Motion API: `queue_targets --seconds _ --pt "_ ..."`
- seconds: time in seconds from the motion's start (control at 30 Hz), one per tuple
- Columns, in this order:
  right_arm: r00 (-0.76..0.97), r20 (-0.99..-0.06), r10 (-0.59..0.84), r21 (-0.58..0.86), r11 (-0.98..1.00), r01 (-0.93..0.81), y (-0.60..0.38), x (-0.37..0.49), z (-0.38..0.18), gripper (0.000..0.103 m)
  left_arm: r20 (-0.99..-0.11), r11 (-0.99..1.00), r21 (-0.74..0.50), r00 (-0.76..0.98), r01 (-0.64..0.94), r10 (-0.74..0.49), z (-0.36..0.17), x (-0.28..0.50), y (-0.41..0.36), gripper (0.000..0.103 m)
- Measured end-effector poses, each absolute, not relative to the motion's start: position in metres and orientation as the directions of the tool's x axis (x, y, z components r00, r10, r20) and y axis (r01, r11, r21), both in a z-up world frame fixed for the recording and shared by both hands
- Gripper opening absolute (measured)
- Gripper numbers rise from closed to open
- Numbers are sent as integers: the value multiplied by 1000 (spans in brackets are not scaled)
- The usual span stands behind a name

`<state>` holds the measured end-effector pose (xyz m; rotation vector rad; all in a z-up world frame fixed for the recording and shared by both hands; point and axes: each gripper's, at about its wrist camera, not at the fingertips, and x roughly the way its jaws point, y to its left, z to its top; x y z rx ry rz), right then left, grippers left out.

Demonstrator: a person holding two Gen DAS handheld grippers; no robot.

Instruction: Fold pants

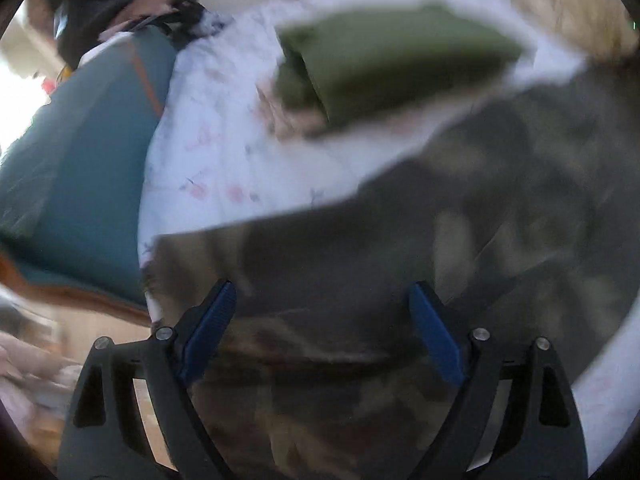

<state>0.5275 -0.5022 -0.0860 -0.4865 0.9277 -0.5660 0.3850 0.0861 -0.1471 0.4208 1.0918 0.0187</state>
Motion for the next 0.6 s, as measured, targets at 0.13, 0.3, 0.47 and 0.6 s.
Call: queue_targets --seconds 0.13,0.3,0.47,0.6 --pt "382 -666 -641 -610 762 215 -547 548 -107 84 -845 922 388 400 2 355 -172 417 121 85" --pt "463 -743 -483 -415 876 247 -583 554 -72 86 -814 918 396 450 -31 366 -156 410 122 85" --pt "462 -790 -404 -341 915 217 -591 549 -59 86 -762 972 219 608 -82 223 -113 384 134 85" --pt "393 -907 -149 -125 988 86 -588 518 -112 76 -839 969 241 488 -59 238 -144 397 129 85"
